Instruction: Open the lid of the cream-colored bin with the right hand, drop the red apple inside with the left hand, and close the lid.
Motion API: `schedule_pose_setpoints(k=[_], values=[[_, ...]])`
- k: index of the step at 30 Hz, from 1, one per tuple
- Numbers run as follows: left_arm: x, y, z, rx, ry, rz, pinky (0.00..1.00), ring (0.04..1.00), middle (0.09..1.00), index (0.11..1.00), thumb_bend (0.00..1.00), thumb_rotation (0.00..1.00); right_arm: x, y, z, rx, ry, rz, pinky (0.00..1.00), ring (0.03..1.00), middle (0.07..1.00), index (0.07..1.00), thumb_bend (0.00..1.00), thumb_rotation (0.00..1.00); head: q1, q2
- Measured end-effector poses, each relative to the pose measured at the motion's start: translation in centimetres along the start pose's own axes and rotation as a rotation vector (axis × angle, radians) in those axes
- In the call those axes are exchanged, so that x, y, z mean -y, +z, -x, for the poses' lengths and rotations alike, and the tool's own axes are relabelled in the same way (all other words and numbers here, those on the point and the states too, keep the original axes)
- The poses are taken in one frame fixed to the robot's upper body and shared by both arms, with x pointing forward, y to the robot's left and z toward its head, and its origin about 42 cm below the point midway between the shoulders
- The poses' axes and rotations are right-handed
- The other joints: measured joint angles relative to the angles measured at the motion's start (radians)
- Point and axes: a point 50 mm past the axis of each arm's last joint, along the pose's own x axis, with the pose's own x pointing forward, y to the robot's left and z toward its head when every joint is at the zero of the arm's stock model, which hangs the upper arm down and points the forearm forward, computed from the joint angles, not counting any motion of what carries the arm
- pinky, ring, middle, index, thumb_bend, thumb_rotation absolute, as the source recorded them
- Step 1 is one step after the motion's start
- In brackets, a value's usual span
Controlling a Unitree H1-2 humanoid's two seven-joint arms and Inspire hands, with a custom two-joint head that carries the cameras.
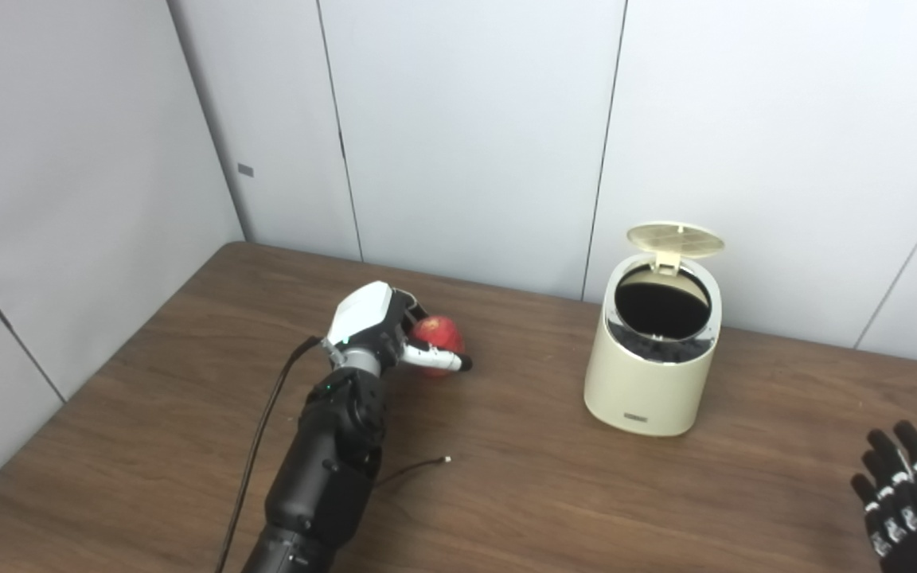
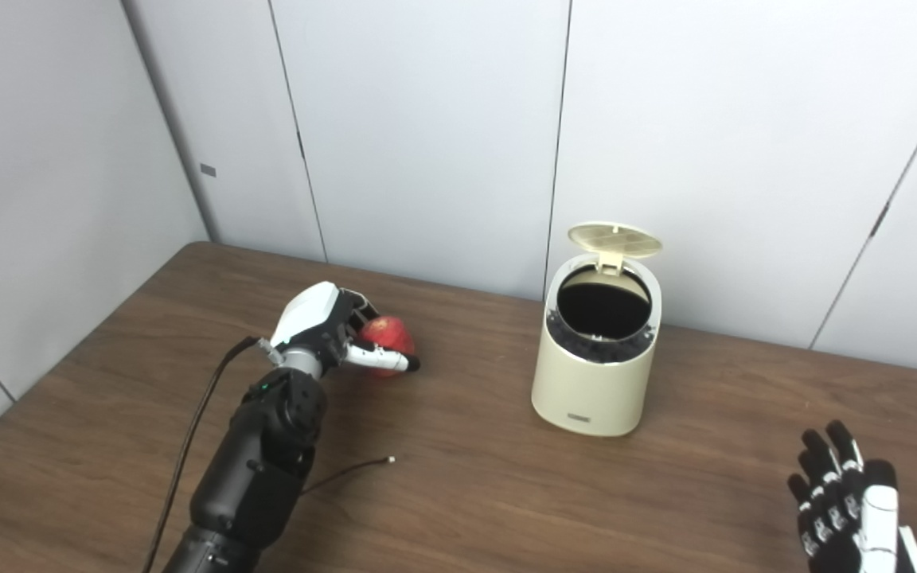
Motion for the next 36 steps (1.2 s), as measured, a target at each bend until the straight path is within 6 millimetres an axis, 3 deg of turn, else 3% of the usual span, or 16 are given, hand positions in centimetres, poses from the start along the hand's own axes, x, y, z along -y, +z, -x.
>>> schedule_pose_setpoints(k=[7, 10, 17, 20, 23, 29, 33, 36], values=[[-1.1, 0.6, 0.9, 0.056, 0.045, 0.054, 0.32, 0.415, 0.506, 0.5, 0.47, 0.0, 0.6, -2.2, -0.2, -0.059, -0.003, -0.012, 1.0, 1.0, 0.966, 1.0, 0.49, 1.0, -0.097, -0.014], [-1.5, 1.1, 1.4, 0.089, 0.073, 0.07, 0.33, 0.409, 0.498, 0.49, 0.47, 0.0, 0.8, -2.7, -0.3, -0.04, -0.007, -0.011, 1.0, 1.0, 0.95, 1.0, 0.51, 1.0, -0.163, -0.047], [-2.7, 3.9, 3.2, 0.214, 0.139, 0.123, 0.28, 0.383, 0.467, 0.538, 0.47, 0.0, 0.3, -3.6, -0.3, -0.003, -0.018, 0.015, 1.0, 1.0, 0.956, 1.0, 0.52, 1.0, -0.221, -0.09], [-2.8, 5.5, 4.3, 0.272, 0.146, 0.156, 0.19, 0.387, 0.5, 0.492, 0.5, 0.0, 0.2, -3.7, -0.3, 0.002, -0.019, 0.025, 1.0, 1.0, 0.963, 1.0, 0.54, 1.0, -0.232, -0.103], [-3.1, 7.4, 5.5, 0.339, 0.153, 0.19, 0.23, 0.361, 0.453, 0.512, 0.5, 0.0, 0.2, -3.8, -0.2, 0.005, -0.018, 0.027, 1.0, 1.0, 0.966, 1.0, 0.54, 1.0, -0.244, -0.117], [-3.4, 10.8, 7.1, 0.423, 0.157, 0.213, 0.38, 0.411, 0.487, 0.489, 0.5, 0.0, 0.3, -4.3, -0.2, 0.029, -0.012, 0.03, 1.0, 1.0, 0.962, 1.0, 0.54, 1.0, -0.247, -0.146], [-3.2, 13.5, 7.6, 0.485, 0.158, 0.24, 0.32, 0.385, 0.45, 0.511, 0.5, 0.0, 0.3, -4.6, -0.2, 0.04, -0.002, 0.04, 1.0, 1.0, 0.961, 1.0, 0.56, 1.0, -0.253, -0.166], [-2.9, 14.9, 8.0, 0.516, 0.162, 0.245, 0.34, 0.387, 0.454, 0.514, 0.5, 0.0, 0.2, -4.6, -0.3, 0.046, 0.005, 0.046, 1.0, 1.0, 0.96, 1.0, 0.57, 1.0, -0.258, -0.183]])
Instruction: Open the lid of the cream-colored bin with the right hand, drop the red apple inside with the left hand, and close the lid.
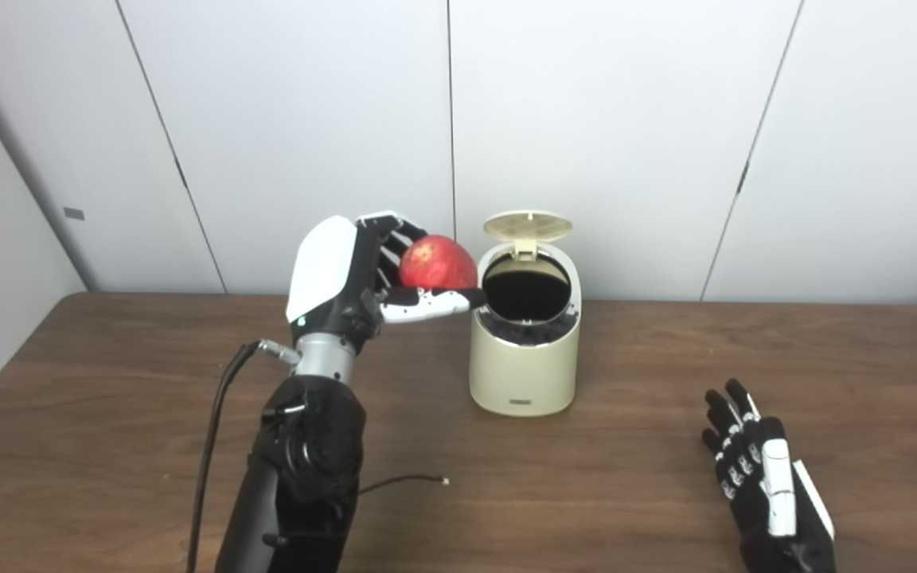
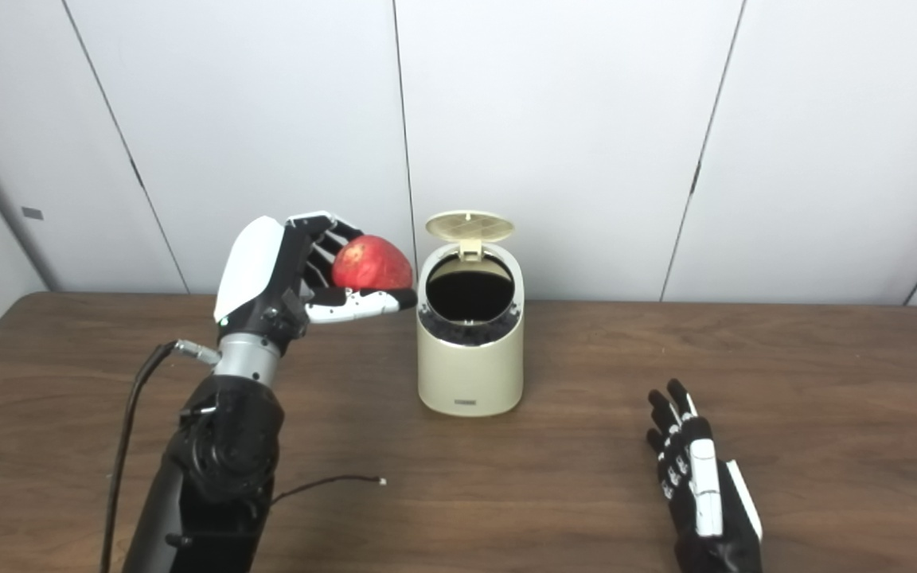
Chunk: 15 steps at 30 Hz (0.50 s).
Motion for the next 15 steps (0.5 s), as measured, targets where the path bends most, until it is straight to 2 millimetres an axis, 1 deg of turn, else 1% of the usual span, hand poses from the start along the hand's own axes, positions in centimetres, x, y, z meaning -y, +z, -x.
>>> schedule_pose_setpoints(k=[4, 8, 11, 15], values=[[0.6, 1.0, -0.4, 0.022, 0.007, 0.016, 0.34, 0.39, 0.461, 0.515, 0.5, 0.0, -0.1, -0.1, -0.1, 0.0, 0.004, 0.001, 1.0, 1.0, 0.961, 1.0, 0.58, 1.0, 0.002, -0.008], [1.3, 1.0, -0.8, 0.021, 0.013, 0.026, 0.33, 0.395, 0.46, 0.51, 0.5, 0.0, -0.1, -0.1, -0.2, -0.001, 0.006, 0.009, 1.0, 1.0, 0.963, 1.0, 0.58, 1.0, 0.005, -0.012], [2.2, 0.8, -1.0, 0.021, 0.006, 0.04, 0.37, 0.43, 0.511, 0.489, 0.5, 0.0, -0.2, -0.2, -0.2, 0.0, 0.006, 0.009, 1.0, 1.0, 0.964, 1.0, 0.58, 1.0, 0.005, -0.015], [3.0, 0.9, -1.6, 0.011, -0.007, 0.04, 0.37, 0.424, 0.509, 0.495, 0.5, 0.0, -0.2, -0.2, -0.4, 0.0, 0.008, 0.01, 1.0, 1.0, 0.964, 1.0, 0.57, 1.0, 0.005, -0.015]])
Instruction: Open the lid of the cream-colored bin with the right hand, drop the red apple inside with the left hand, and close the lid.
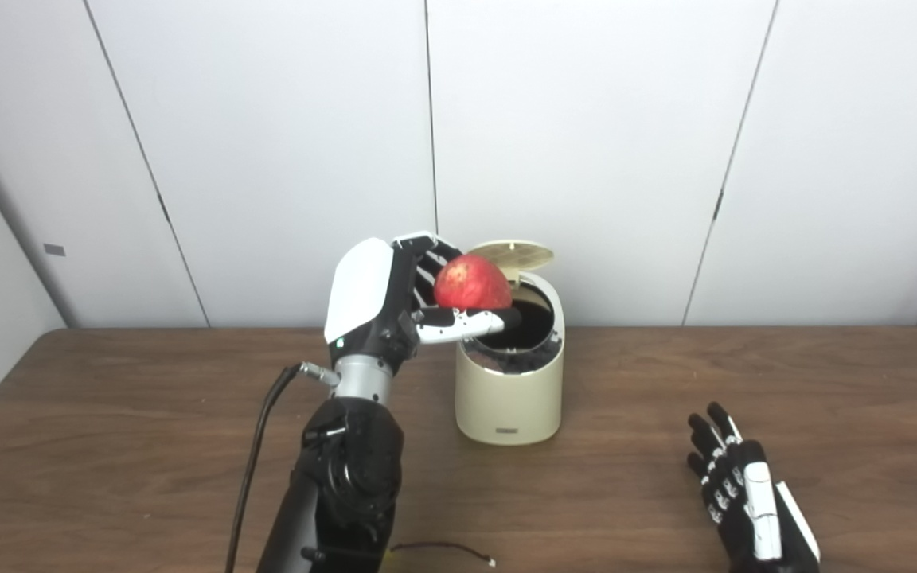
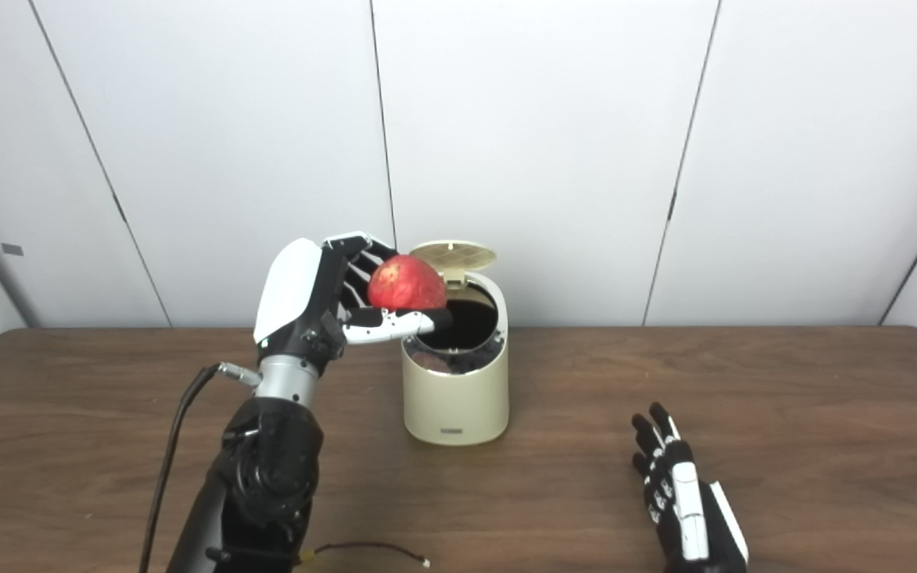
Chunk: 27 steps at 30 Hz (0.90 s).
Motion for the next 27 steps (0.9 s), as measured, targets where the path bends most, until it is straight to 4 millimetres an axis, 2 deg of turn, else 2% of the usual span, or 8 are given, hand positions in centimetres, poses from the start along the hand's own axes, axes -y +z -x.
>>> schedule_pose_setpoints(k=[7, 17, 27], values=[[1.2, 0.4, -0.7, 0.008, -0.008, -0.019, 0.37, 0.432, 0.54, 0.485, 0.5, 0.0, 0.0, 0.0, -0.1, 0.0, 0.001, 0.013, 1.0, 1.0, 0.966, 1.0, 0.57, 1.0, 0.002, 0.002], [2.7, 0.0, -1.2, 0.001, -0.023, 0.0, 0.32, 0.384, 0.493, 0.492, 0.5, 0.0, 0.0, 0.0, -0.3, 0.004, 0.0, 0.02, 1.0, 1.0, 0.961, 1.0, 0.57, 1.0, 0.003, 0.005], [3.5, 0.4, -1.3, -0.001, -0.037, 0.04, 0.35, 0.387, 0.466, 0.492, 0.5, 0.0, 0.0, 0.0, -0.5, 0.005, -0.001, 0.035, 1.0, 1.0, 0.962, 1.0, 0.55, 1.0, 0.003, 0.011]])
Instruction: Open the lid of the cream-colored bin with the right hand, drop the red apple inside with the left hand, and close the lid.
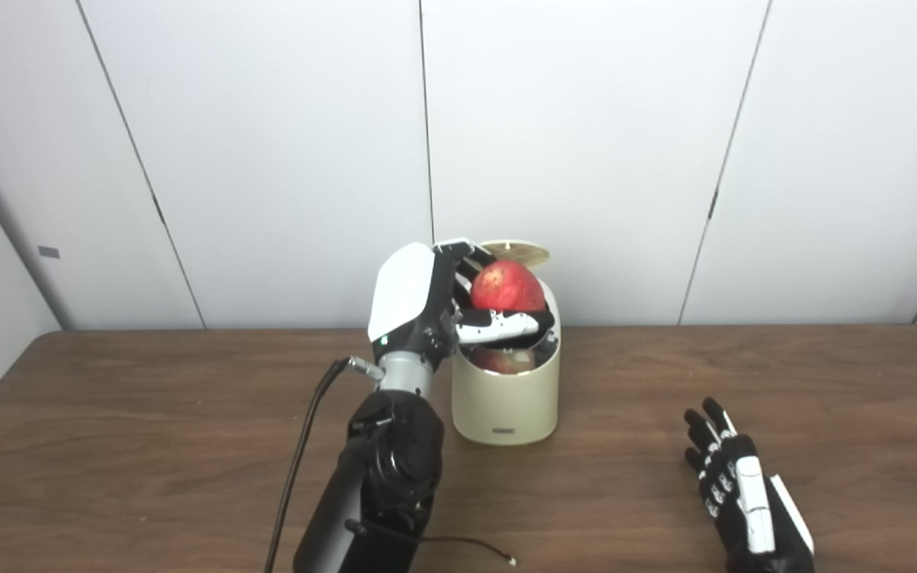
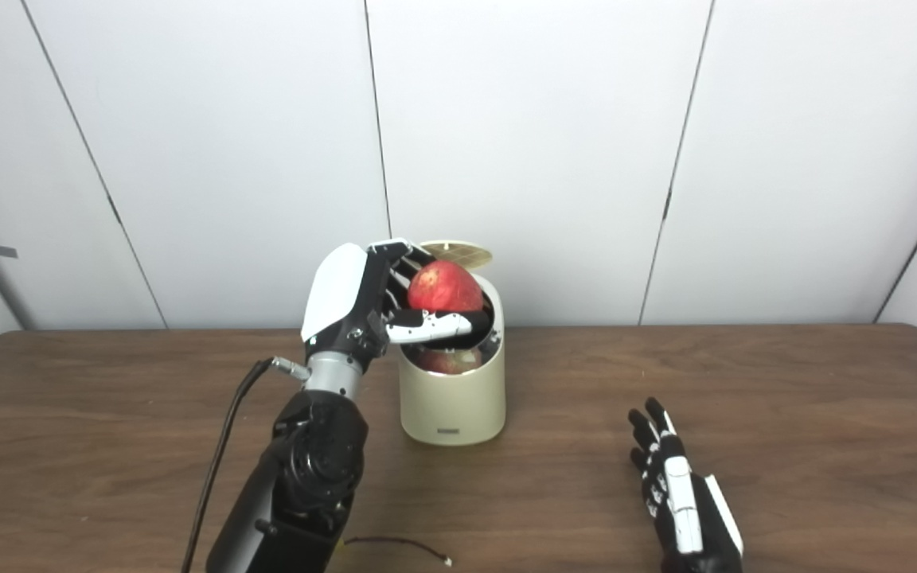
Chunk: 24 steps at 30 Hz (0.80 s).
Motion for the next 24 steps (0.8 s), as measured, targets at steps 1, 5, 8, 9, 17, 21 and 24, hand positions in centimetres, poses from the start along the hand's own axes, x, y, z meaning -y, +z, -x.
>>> schedule_pose_setpoints(k=[1, 5, 8, 9, 17, 21, 24], values=[[0.1, -0.1, 0.0, -0.003, -0.003, 0.001, 0.35, 0.391, 0.469, 0.491, 0.5, 0.0, 0.0, 0.0, 0.0, 0.0, 0.0, 0.0, 1.0, 1.0, 0.961, 1.0, 0.55, 1.0, 0.0, 0.0], [0.7, -0.7, -0.1, -0.025, -0.014, -0.012, 0.37, 0.399, 0.484, 0.49, 0.5, 0.0, 0.0, 0.0, 0.0, 0.001, 0.0, 0.0, 1.0, 1.0, 0.963, 1.0, 0.56, 1.0, 0.002, 0.005], [1.1, -1.0, -0.2, -0.037, -0.008, -0.027, 0.39, 0.419, 0.507, 0.484, 0.5, 0.0, 0.0, 0.0, 0.0, 0.002, 0.0, 0.0, 1.0, 1.0, 0.959, 1.0, 0.56, 1.0, 0.003, 0.009], [1.2, -1.2, -0.3, -0.042, -0.008, -0.036, 0.39, 0.424, 0.512, 0.483, 0.5, 0.0, 0.0, 0.0, 0.0, 0.002, 0.0, 0.0, 1.0, 1.0, 0.958, 1.0, 0.56, 1.0, 0.003, 0.009], [2.1, -1.5, -0.6, -0.04, 0.016, -0.108, 0.34, 0.425, 0.57, 0.492, 0.48, 0.0, 0.1, 0.0, 0.0, 0.004, 0.003, -0.018, 1.0, 1.0, 0.954, 1.0, 0.59, 1.0, 0.009, 0.012], [2.5, -1.6, -1.0, -0.027, 0.03, -0.138, 0.29, 0.434, 0.584, 0.507, 0.46, 0.0, 0.0, 0.0, 0.0, 0.004, 0.008, -0.019, 1.0, 0.996, 0.946, 1.0, 0.59, 1.0, 0.011, 0.011], [2.9, -2.0, -1.0, -0.02, 0.04, -0.152, 0.29, 0.44, 0.593, 0.501, 0.46, 0.0, 0.0, 0.0, 0.0, 0.004, 0.01, -0.019, 1.0, 0.995, 0.944, 1.0, 0.59, 1.0, 0.014, 0.011]])
